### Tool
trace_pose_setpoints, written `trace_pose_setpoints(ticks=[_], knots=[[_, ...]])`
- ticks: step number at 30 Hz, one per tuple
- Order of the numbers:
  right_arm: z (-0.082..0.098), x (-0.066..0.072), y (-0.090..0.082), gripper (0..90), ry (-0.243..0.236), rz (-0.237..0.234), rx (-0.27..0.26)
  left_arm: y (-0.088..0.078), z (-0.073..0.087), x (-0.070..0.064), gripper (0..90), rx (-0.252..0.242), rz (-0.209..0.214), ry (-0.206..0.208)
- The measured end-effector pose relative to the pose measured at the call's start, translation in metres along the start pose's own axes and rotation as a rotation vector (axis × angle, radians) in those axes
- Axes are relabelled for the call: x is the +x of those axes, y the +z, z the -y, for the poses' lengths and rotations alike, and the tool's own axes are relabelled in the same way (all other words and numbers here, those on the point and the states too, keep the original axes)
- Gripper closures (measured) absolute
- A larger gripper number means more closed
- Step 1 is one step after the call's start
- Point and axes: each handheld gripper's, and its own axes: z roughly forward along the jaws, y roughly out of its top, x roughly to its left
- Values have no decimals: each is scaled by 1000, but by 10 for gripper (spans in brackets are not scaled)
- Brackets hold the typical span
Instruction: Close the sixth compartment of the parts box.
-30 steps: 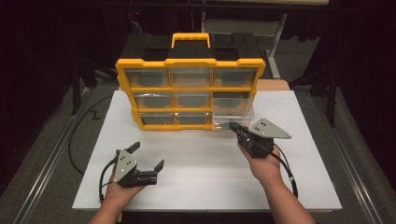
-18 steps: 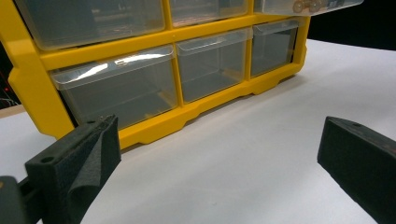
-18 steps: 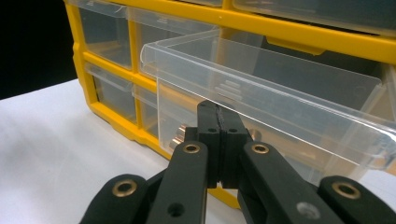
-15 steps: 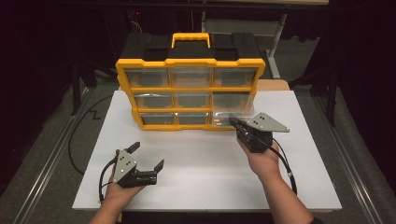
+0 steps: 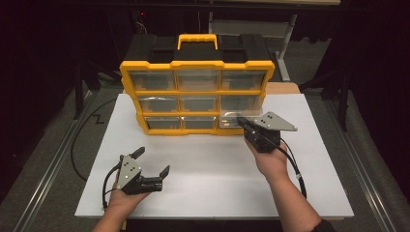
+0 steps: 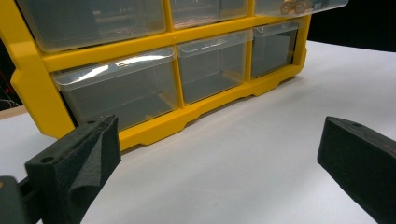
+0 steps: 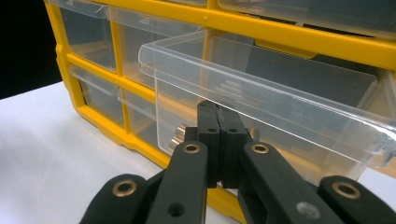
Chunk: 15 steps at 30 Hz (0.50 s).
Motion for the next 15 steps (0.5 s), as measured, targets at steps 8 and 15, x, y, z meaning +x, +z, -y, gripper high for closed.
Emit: trace_pose_setpoints(ticks=[8, 15], knots=[[-3, -2, 8, 900, -11, 7, 12, 0, 0, 1, 4, -3, -1, 0], [-5, -6, 15, 900, -7, 16, 16, -1, 0, 2, 4, -7, -2, -6]])
